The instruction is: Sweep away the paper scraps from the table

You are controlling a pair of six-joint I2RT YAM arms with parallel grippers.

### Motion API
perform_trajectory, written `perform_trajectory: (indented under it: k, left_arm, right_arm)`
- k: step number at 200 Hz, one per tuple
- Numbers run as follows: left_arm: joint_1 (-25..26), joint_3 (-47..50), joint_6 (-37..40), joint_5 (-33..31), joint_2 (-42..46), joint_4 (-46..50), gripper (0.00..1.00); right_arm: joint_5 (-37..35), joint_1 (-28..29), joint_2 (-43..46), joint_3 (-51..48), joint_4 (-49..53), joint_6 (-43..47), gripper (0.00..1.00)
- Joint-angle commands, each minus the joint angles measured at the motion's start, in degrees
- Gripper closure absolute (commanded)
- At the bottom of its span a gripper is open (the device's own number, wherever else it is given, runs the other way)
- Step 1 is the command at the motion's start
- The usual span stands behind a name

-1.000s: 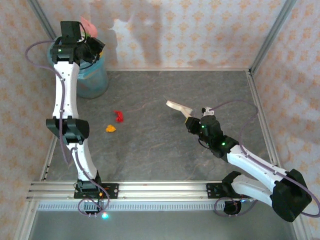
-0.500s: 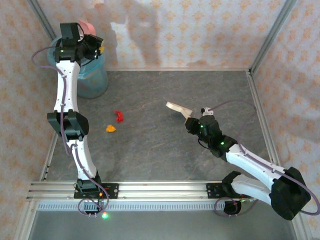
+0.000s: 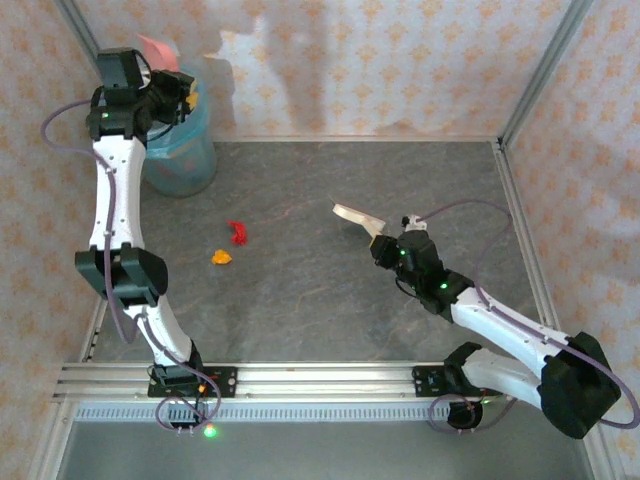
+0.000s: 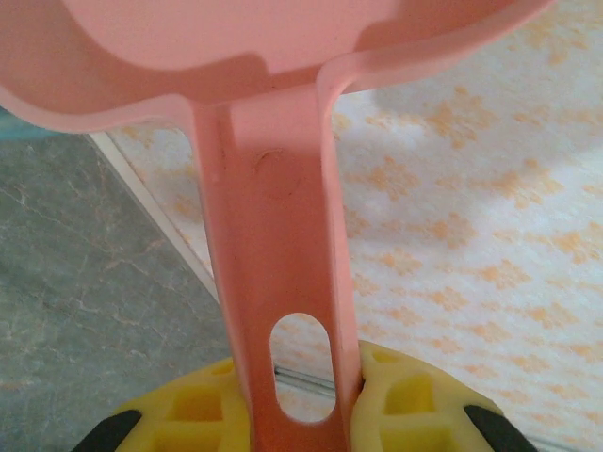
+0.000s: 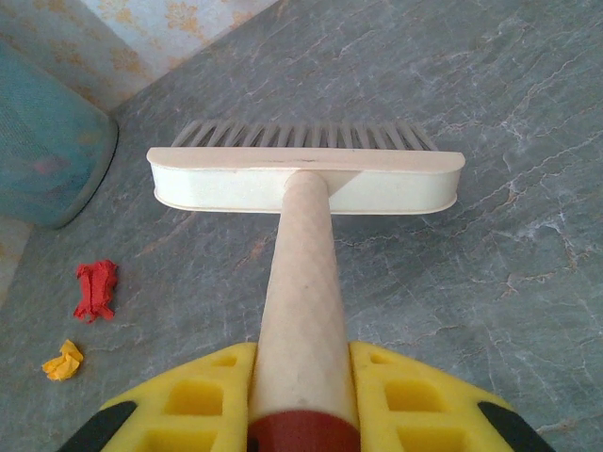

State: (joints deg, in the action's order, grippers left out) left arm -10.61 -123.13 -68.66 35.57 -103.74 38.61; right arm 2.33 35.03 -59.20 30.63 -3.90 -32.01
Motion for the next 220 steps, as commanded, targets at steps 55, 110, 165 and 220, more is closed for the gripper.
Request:
perform_trajectory:
  k: [55,110,165,220]
  left_arm:
    - [8.09,14.22,11.28,-7.55,20.97,6.61,1.0]
    - [24.92,31.0,21.76,-15.28,37.13,10.69,1.0]
    - [37.14,46.9,32.97,-22.18,46.23,20.66,1.0]
    - [40.01,55.74,40.24,-40.41,49.93,30.3,1.0]
  right_arm:
    - [-2.68,-0.09,0.66,1.54,-1.54,-1.08,1.0]
    - [-2.94,-0.11,1.32,0.92,-1.81,-1.37,1.0]
    - [-3.03,-0.13,1.72,0.66,-1.94,-1.45,1.0]
    - [1.47,0.02,0.21,1.06,-5.37,1.06,1.0]
